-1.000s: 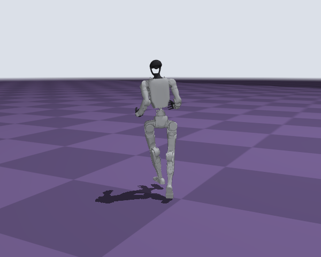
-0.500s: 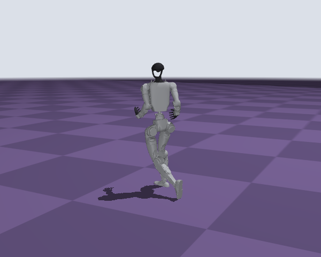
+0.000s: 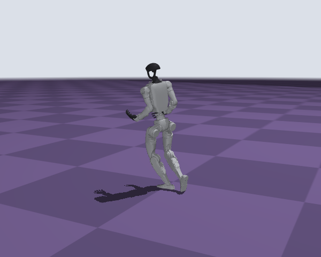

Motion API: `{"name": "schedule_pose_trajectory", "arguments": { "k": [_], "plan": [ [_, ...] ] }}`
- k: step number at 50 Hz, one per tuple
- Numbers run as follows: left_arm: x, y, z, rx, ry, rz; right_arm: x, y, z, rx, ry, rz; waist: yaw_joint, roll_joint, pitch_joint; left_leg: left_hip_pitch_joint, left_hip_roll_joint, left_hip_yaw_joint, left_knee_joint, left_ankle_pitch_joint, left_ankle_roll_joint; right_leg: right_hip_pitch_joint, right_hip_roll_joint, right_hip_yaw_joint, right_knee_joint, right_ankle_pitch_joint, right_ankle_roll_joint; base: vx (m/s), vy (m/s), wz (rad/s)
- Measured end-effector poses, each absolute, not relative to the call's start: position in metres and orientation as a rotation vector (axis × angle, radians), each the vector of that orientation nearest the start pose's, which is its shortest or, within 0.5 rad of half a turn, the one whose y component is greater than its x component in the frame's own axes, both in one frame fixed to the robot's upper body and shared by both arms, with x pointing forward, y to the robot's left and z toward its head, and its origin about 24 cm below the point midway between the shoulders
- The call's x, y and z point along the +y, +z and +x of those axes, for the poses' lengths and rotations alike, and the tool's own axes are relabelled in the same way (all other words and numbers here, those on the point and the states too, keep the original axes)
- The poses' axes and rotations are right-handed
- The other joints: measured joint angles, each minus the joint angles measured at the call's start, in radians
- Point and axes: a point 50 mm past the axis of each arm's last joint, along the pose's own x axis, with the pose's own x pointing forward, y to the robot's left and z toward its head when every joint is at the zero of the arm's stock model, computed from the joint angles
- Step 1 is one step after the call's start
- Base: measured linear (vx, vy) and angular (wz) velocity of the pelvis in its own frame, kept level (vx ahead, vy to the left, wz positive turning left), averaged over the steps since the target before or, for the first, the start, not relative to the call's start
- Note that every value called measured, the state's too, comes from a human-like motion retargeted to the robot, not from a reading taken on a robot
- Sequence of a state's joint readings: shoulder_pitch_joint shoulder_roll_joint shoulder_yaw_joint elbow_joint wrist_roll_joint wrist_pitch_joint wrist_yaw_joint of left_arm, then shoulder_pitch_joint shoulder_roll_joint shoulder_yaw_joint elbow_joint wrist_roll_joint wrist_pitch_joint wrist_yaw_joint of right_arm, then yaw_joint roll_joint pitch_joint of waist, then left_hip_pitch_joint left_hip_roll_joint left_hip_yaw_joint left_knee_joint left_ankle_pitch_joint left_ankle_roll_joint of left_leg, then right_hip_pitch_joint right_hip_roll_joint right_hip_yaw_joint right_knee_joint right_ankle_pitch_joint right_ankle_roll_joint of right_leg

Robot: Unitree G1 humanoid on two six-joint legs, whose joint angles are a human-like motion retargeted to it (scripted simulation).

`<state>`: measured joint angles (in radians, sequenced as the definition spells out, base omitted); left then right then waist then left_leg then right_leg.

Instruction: Walk run

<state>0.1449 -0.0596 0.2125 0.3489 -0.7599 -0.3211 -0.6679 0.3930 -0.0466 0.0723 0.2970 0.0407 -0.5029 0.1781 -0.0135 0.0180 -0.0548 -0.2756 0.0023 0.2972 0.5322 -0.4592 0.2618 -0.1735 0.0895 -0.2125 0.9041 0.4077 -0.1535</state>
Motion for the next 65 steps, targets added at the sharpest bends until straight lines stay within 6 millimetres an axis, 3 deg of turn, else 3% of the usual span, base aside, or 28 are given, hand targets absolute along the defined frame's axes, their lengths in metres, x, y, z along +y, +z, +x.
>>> {"name": "schedule_pose_trajectory", "arguments": {
  "k": [2, 4, 7, 9, 12, 13, 15, 17, 18, 20, 23, 27, 31, 33, 35, 37, 38, 40, 42, 46, 48, 50, 55, 57, 58, 60, 62, 65],
  "plan": [
    [0.174, -0.016, 0.206, -0.221, -0.11, -0.721, -0.171, -0.058, 0.119, 0.225, 0.087, 0.136, -0.004, 0.018, 0.008, 0.089, -0.049, -0.062, -0.097, 0.034, 0.0, -0.123, -0.031, 0.008, -0.001, -0.151, -0.073, 0.86, 0.23, 1.31],
    [0.166, -0.011, 0.209, -0.246, -0.128, -0.732, -0.186, -0.062, 0.099, 0.258, 0.031, 0.194, -0.042, 0.052, 0.01, 0.159, -0.09, -0.14, -0.192, 0.136, 0.0, -0.207, -0.105, -0.041, -0.1, -0.259, -0.076, 1.12, 0.33, 2.34],
    [0.159, -0.015, 0.2, -0.222, -0.161, -0.761, -0.205, -0.062, 0.072, 0.323, -0.019, 0.14, -0.193, 0.093, -0.013, 0.265, -0.151, -0.251, -0.302, 0.356, -0.011, -0.286, -0.165, -0.036, -0.384, -0.297, 0.048, 1.42, 0.26, 3.0],
    [0.162, -0.019, 0.192, -0.192, -0.18, -0.759, -0.21, -0.062, 0.067, 0.346, -0.034, 0.078, -0.279, 0.093, -0.008, 0.348, -0.163, -0.318, -0.337, 0.506, -0.064, -0.298, -0.112, 0.106, -0.599, -0.31, 0.117, 1.27, -0.15, 2.37],
    [0.171, -0.023, 0.177, -0.16, -0.204, -0.726, -0.208, -0.056, 0.083, 0.3, -0.057, 0.033, -0.333, 0.09, 0.014, 0.457, -0.158, -0.385, -0.328, 0.712, -0.172, -0.281, -0.079, 0.333, -0.793, -0.385, 0.314, 1.39, -0.35, 1.17],
    [0.176, -0.023, 0.171, -0.156, -0.201, -0.707, -0.205, -0.052, 0.095, 0.261, -0.062, 0.031, -0.318, 0.074, 0.018, 0.483, -0.174, -0.389, -0.301, 0.776, -0.222, -0.282, -0.1, 0.314, -0.798, -0.365, 0.329, 1.32, -0.35, 0.38],
    [0.184, -0.022, 0.16, -0.149, -0.201, -0.666, -0.199, -0.041, 0.121, 0.166, -0.08, 0.037, -0.326, 0.035, 0.03, 0.493, -0.218, -0.411, -0.158, 0.908, -0.335, -0.264, -0.119, 0.252, -0.755, -0.271, 0.261, 1.28, -0.32, 0.48],
    [0.194, -0.025, 0.142, -0.131, -0.172, -0.62, -0.186, -0.03, 0.14, 0.082, -0.063, 0.063, -0.264, 0.025, 0.011, 0.386, -0.205, -0.255, 0.093, 0.98, -0.403, -0.245, -0.053, 0.302, -0.605, -0.432, 0.175, 1.71, -0.41, -0.29],
    [0.194, -0.029, 0.136, -0.11, -0.171, -0.613, -0.181, -0.025, 0.148, 0.043, -0.073, 0.089, -0.237, 0.033, -0.001, 0.318, -0.169, -0.193, 0.22, 0.971, -0.384, -0.242, -0.016, 0.374, -0.549, -0.487, 0.189, 1.6, -0.2, 0.55],
    [0.173, -0.039, 0.138, -0.069, -0.192, -0.651, -0.193, -0.009, 0.176, -0.078, -0.114, 0.201, -0.203, 0.036, 0.001, 0.116, -0.139, -0.241, 0.5, 0.781, -0.373, -0.202, -0.095, 0.23, -0.536, -0.533, 0.197, 1.03, 0.02, 1.6],
    [0.165, -0.048, 0.127, -0.035, -0.129, -0.687, -0.166, 0.004, 0.199, -0.148, 0.041, 0.355, -0.131, -0.012, -0.01, -0.016, -0.087, -0.051, 0.477, 0.524, -0.208, -0.089, -0.103, 0.263, -0.588, -0.563, 0.159, 1.11, 0.03, 0.58],
    [0.16, -0.056, 0.122, 0.008, -0.121, -0.725, -0.161, 0.026, 0.211, -0.243, 0.182, 0.334, -0.023, -0.057, 0.007, -0.188, -0.123, 0.011, 0.183, 0.345, -0.129, 0.07, -0.119, 0.096, -0.746, -0.376, 0.142, 1.01, -0.08, 0.76],
    [0.162, -0.057, 0.128, 0.021, -0.16, -0.705, -0.169, 0.034, 0.208, -0.257, 0.217, 0.164, 0.088, -0.076, 0.03, -0.154, -0.153, 0.119, -0.282, 0.26, -0.082, 0.234, -0.076, -0.046, -0.82, -0.137, 0.152, 1.33, -0.14, 0.85],
    [0.163, -0.053, 0.135, 0.003, -0.174, -0.681, -0.172, 0.03, 0.207, -0.228, 0.202, 0.102, 0.114, -0.093, 0.039, -0.114, -0.164, 0.158, -0.377, 0.312, -0.017, 0.289, -0.061, -0.051, -0.786, -0.019, 0.166, 1.24, -0.34, 0.94],
    [0.168, -0.046, 0.145, -0.027, -0.175, -0.653, -0.17, 0.019, 0.208, -0.169, 0.19, 0.073, 0.156, -0.144, 0.052, -0.067, -0.129, 0.185, -0.316, 0.212, 0.0, 0.307, -0.057, -0.014, -0.671, 0.103, 0.148, 1.6, -0.81, 0.5],
    [0.168, -0.041, 0.152, -0.046, -0.184, -0.639, -0.17, -0.002, 0.196, -0.071, 0.199, 0.059, 0.091, -0.175, 0.061, -0.041, -0.183, 0.038, -0.134, 0.063, 0.0, 0.238, -0.083, -0.045, -0.301, 0.116, 0.144, 1.94, -0.24, 2.28],
    [0.166, -0.038, 0.159, -0.063, -0.195, -0.646, -0.17, -0.014, 0.187, -0.013, 0.21, 0.047, 0.05, -0.178, 0.057, -0.08, -0.267, -0.125, -0.061, 0.039, 0.0, 0.175, -0.118, -0.08, -0.106, 0.116, 0.12, 1.51, 0.06, 2.27],
    [0.177, -0.028, 0.179, -0.128, -0.172, -0.622, -0.166, -0.036, 0.172, 0.102, 0.268, 0.052, 0.005, -0.116, 0.026, -0.032, -0.09, 0.003, 0.009, -0.033, 0.0, 0.083, -0.056, -0.043, -0.028, 0.116, 0.09, 1.39, 0.08, 0.7],
    [0.171, -0.015, 0.197, -0.181, -0.208, -0.573, -0.171, -0.054, 0.15, 0.203, 0.23, 0.09, 0.019, -0.019, 0.016, 0.013, -0.033, -0.068, -0.004, -0.054, 0.0, -0.019, 0.016, -0.018, -0.022, 0.016, 0.051, 1.15, 0.2, 0.61],
    [0.148, 0.008, 0.22, -0.276, -0.242, -0.545, -0.19, -0.067, 0.103, 0.273, 0.035, 0.242, -0.052, 0.018, -0.001, 0.129, -0.1, -0.187, -0.159, 0.071, -0.015, -0.254, -0.131, -0.056, -0.025, -0.308, -0.005, 1.19, 0.0, 1.87],
    [0.142, 0.011, 0.222, -0.29, -0.259, -0.588, -0.195, -0.069, 0.084, 0.29, -0.045, 0.296, -0.124, 0.04, -0.01, 0.199, -0.101, -0.256, -0.244, 0.206, -0.072, -0.319, -0.171, -0.101, -0.173, -0.362, 0.004, 1.28, -0.26, 2.46],
    [0.141, 0.009, 0.22, -0.288, -0.271, -0.64, -0.198, -0.068, 0.072, 0.302, -0.079, 0.296, -0.213, 0.066, -0.011, 0.265, -0.097, -0.333, -0.308, 0.381, -0.137, -0.364, -0.132, -0.069, -0.377, -0.378, 0.029, 1.44, -0.47, 2.26],
    [0.154, 0.001, 0.204, -0.268, -0.258, -0.738, -0.189, -0.055, 0.091, 0.246, -0.005, 0.169, -0.327, 0.066, 0.018, 0.403, -0.116, -0.435, -0.303, 0.831, -0.359, -0.356, -0.077, 0.116, -0.739, -0.44, 0.181, 1.2, -0.41, 0.95],
    [0.165, 0.004, 0.197, -0.277, -0.258, -0.736, -0.177, -0.043, 0.114, 0.167, 0.029, 0.128, -0.326, 0.018, 0.026, 0.422, -0.143, -0.363, -0.189, 0.944, -0.451, -0.323, -0.09, 0.067, -0.714, -0.29, 0.087, 1.39, -0.6, -0.29],
    [0.171, 0.005, 0.192, -0.28, -0.255, -0.724, -0.168, -0.036, 0.125, 0.121, 0.043, 0.116, -0.311, 0.007, 0.018, 0.386, -0.136, -0.298, -0.075, 0.973, -0.485, -0.303, -0.072, 0.109, -0.663, -0.395, 0.054, 1.46, -0.59, -0.65],
    [0.178, -0.003, 0.175, -0.251, -0.248, -0.689, -0.152, -0.023, 0.143, 0.034, 0.041, 0.112, -0.289, 0.03, 0.011, 0.282, -0.106, -0.231, 0.212, 0.983, -0.48, -0.277, 0.101, 0.368, -0.521, -0.55, 0.046, 1.73, -0.62, -0.32],
    [0.165, -0.013, 0.175, -0.207, -0.269, -0.725, -0.168, -0.005, 0.178, -0.102, -0.047, 0.131, -0.243, 0.013, 0.002, 0.114, -0.168, -0.325, 0.422, 0.837, -0.519, -0.261, -0.027, 0.196, -0.506, -0.567, 0.055, 1.4, -0.29, 0.16],
    [0.157, -0.035, 0.157, -0.123, -0.184, -0.777, -0.156, 0.014, 0.207, -0.207, 0.026, 0.213, -0.175, -0.027, -0.034, -0.027, -0.151, -0.166, 0.434, 0.617, -0.435, -0.139, -0.014, 0.278, -0.562, -0.596, 0.028, 1.16, -0.12, -0.81]
  ]
}}
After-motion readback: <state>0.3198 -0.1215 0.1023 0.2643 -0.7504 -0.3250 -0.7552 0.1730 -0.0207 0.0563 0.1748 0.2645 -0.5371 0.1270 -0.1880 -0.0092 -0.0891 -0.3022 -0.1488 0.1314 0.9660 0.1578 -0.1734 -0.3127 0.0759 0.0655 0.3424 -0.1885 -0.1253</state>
